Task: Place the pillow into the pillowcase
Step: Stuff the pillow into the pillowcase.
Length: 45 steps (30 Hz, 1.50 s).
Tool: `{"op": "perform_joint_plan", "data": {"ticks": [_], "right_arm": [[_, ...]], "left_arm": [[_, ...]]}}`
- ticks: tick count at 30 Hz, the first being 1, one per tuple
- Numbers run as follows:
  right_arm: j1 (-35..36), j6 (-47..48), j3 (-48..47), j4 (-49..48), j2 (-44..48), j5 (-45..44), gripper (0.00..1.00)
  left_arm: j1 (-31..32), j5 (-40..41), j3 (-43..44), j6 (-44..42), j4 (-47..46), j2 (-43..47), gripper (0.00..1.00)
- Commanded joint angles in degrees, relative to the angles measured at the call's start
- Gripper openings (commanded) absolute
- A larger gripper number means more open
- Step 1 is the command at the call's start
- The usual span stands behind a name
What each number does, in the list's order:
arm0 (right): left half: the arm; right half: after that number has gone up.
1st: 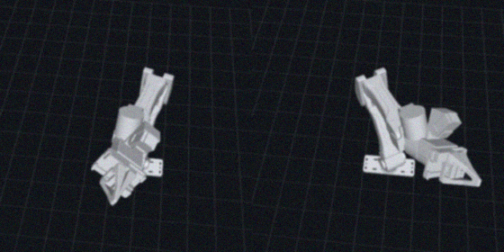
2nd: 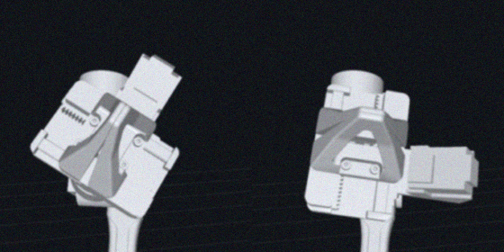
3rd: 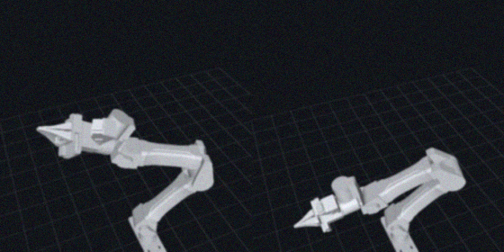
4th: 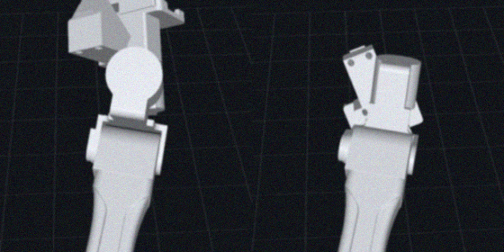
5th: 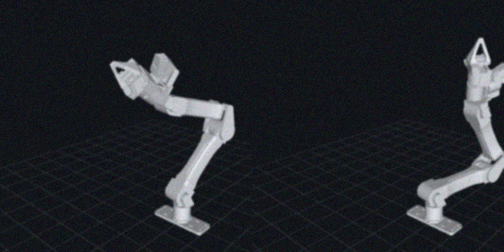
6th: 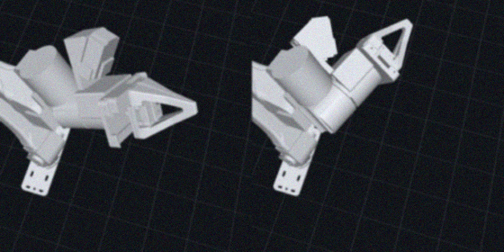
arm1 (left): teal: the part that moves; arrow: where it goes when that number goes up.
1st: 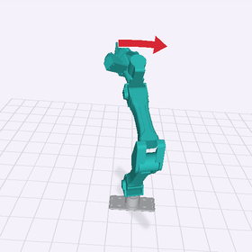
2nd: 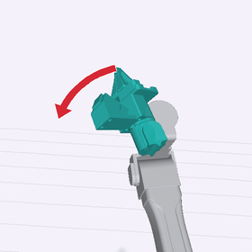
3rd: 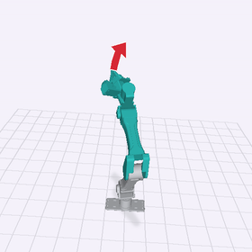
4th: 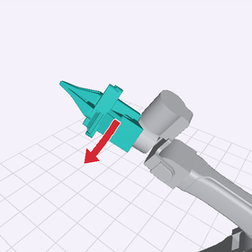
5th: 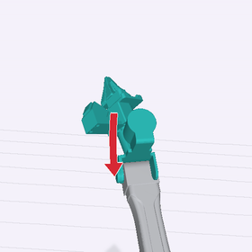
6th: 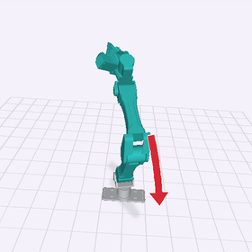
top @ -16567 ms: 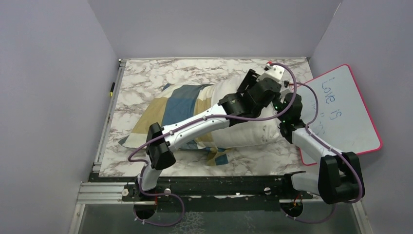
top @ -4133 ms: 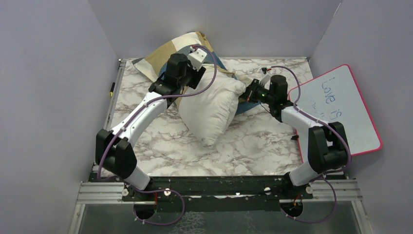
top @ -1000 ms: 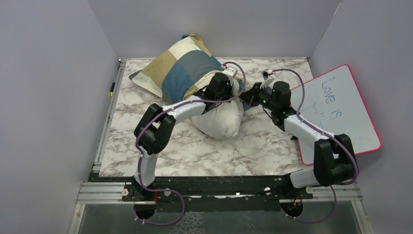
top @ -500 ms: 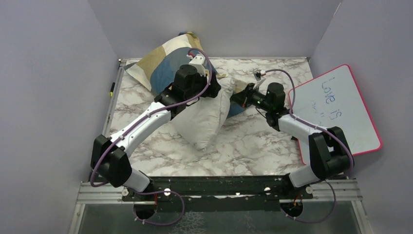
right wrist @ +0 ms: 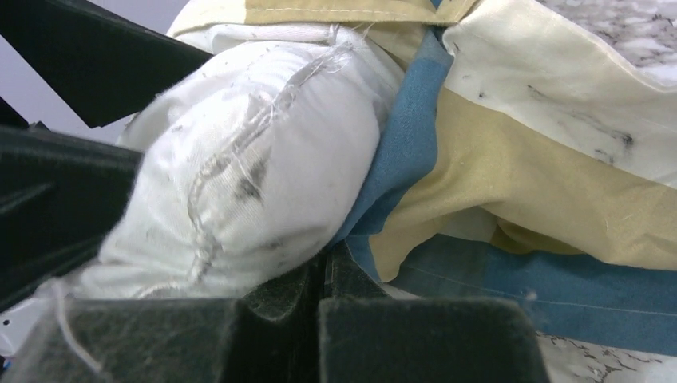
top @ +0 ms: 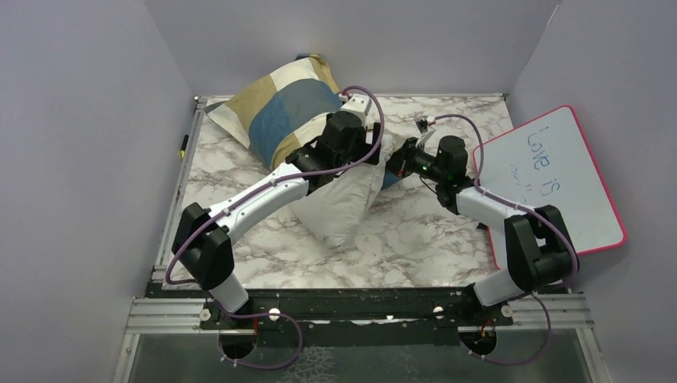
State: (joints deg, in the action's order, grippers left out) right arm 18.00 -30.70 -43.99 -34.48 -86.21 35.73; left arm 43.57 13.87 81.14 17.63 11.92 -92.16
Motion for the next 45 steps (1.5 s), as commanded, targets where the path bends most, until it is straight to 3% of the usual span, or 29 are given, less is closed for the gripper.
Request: {"op": "perform_joint_plan", "data": {"ticks": [1, 5, 7, 8, 10, 12, 13, 15, 19, 25, 30, 34, 36, 39, 42, 43, 45], "right_arm": [[-0.15, -0.95, -1.76, -4.79, -0.58, 2.55, 0.00], [-0.16, -1.05, -2.22, -5.11, -1.02, 2.64, 0.00], [-0.11, -1.12, -2.68, -5.16, -1.42, 2.77, 0.00], [-0.09, -1.12, -2.87, -5.13, -1.50, 2.85, 0.00], [-0.13, -0.84, -3.44, -4.71, -1.45, 2.81, 0.00], [-0.15, 0.15, -3.78, -3.51, -0.79, 2.19, 0.00], [-0.13, 0.60, -3.91, -2.54, -0.11, 1.17, 0.00], [-0.86, 1.34, -3.52, 0.64, 1.98, -2.03, 0.00], [-6.24, -2.72, -2.69, -1.18, 5.95, -0.76, 0.00], [-7.79, -6.42, -2.72, -4.29, 12.62, -3.69, 0.00], [-7.72, -9.11, -2.18, -21.55, 14.66, 6.83, 0.00], [-4.97, -9.23, -6.32, -29.09, 7.91, 15.47, 0.00], [-2.15, -4.69, -9.77, -25.87, 3.66, 16.42, 0.00], [2.66, 6.69, -17.52, -8.04, -2.99, 11.24, 0.00], [3.19, 6.28, -17.62, -5.16, -7.56, 4.20, 0.00], [3.19, 6.19, -16.77, -4.13, -8.17, 1.50, 0.00], [3.24, 5.81, -14.47, -3.52, -8.73, -1.36, 0.00]], "left_arm": [[1.19, -0.11, 1.61, -0.59, 1.44, -3.02, 0.97], [1.69, 0.14, 1.84, -1.78, 0.87, -7.37, 0.98], [1.69, 0.85, 2.96, -3.55, 1.09, -11.01, 0.92], [1.69, 0.89, 3.45, -4.43, 1.09, -13.87, 0.77], [1.69, 2.09, 4.16, -5.96, 1.69, -17.27, 0.33], [1.69, 5.77, 3.17, -8.83, 1.80, -20.14, 0.05], [1.58, 9.32, 1.85, -10.72, 1.70, -21.29, 0.00], [0.04, 14.80, -0.45, -14.49, 2.66, -24.47, 0.00], [-4.18, 15.75, -5.90, -15.92, 4.93, -29.66, 0.00], [-6.93, 17.90, -9.39, -19.92, 4.62, -31.93, 0.00], [-7.99, 17.55, -8.68, -21.72, 4.34, -32.96, 0.00], [-7.10, 15.45, -5.42, -20.27, 5.33, -33.72, 0.00], [-6.17, 12.82, -3.74, -18.33, 4.97, -32.55, 0.00], [-5.76, 2.39, -3.42, -12.17, 2.40, -29.28, 0.00], [-6.00, -6.60, -4.94, -7.10, -2.29, -24.42, 0.00], [-6.15, -8.47, -5.06, -5.45, -2.98, -22.65, 0.02], [-7.52, -12.44, -5.43, -1.97, -3.73, -18.83, 0.16]]}}
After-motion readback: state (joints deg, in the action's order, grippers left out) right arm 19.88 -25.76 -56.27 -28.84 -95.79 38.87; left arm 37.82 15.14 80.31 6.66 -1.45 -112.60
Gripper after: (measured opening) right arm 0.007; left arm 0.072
